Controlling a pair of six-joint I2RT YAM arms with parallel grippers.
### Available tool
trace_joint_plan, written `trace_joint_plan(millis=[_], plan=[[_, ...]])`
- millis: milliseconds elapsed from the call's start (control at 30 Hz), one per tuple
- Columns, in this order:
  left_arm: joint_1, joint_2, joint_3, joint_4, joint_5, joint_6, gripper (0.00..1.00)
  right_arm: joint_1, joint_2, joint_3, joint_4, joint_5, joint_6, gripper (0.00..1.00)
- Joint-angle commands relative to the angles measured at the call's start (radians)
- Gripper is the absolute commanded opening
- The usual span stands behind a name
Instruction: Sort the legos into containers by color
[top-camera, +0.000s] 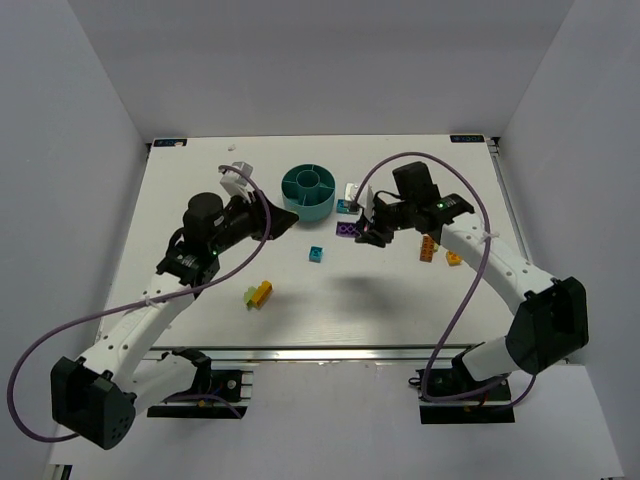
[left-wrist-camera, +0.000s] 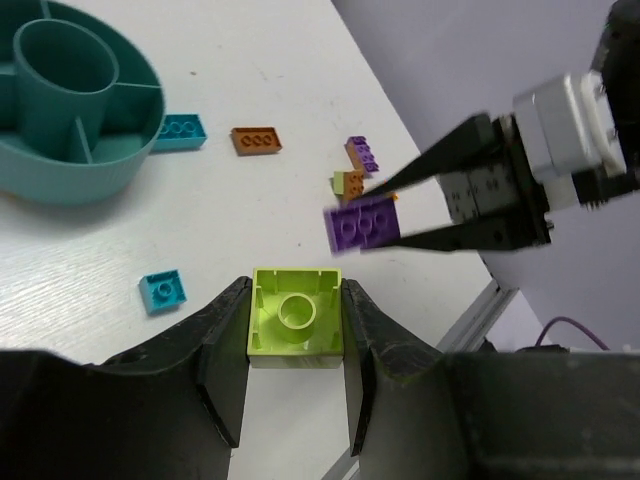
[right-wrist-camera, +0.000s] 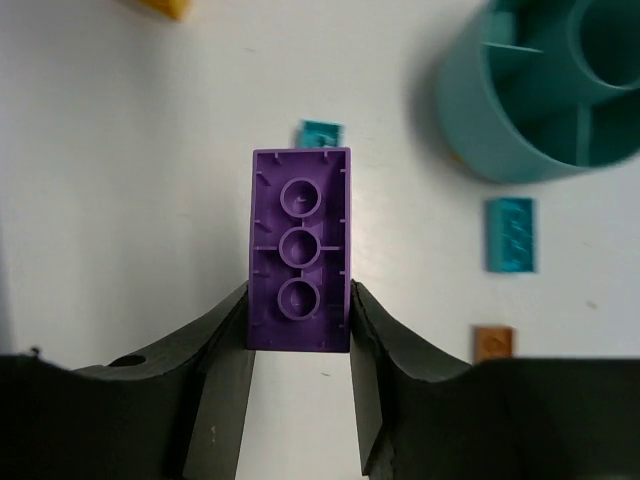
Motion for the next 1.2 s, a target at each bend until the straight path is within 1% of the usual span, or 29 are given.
trace_joint_plan(millis=[0,133,300,467,567,700,800,1000,1167], plan=[[0.012,-0.060,-0.015,-0.080,-0.096,-0.053,0.00,-0.027,0.047,0.109,0.069,0.169,-0.059,0.00],[0.017,-0.100,-0.011,-0.143,-0.136,-0.047,0.00,-0.041,0.120,0.259,0.001,0.247,-0.152,0.00],[0.020,-0.141,-0.021,-0.210,-0.194,-0.039,0.00,-0.042,0.192,0.353,-0.032,0.306,-0.232,0.00],[0.020,-0.189,-0.043,-0.238,-0.227,-0.039,0.00,-0.044,0.271,0.446,-0.065,0.364,-0.294,0.00],[0.020,-0.214,-0.041,-0.276,-0.248,-0.030,0.00,-0.044,0.325,0.497,-0.095,0.385,-0.312,0.00],[0.019,-0.256,-0.069,-0.287,-0.271,-0.028,0.00,-0.042,0.399,0.610,-0.129,0.412,-0.341,0.00],[0.022,-0.278,-0.087,-0.295,-0.285,-0.034,0.00,-0.042,0.445,0.644,-0.135,0.428,-0.348,0.00],[0.022,-0.295,-0.097,-0.305,-0.300,-0.033,0.00,-0.038,0.538,0.701,-0.128,0.444,-0.341,0.00],[0.022,-0.301,-0.110,-0.304,-0.306,-0.039,0.00,-0.021,0.633,0.762,-0.071,0.476,-0.338,0.00]])
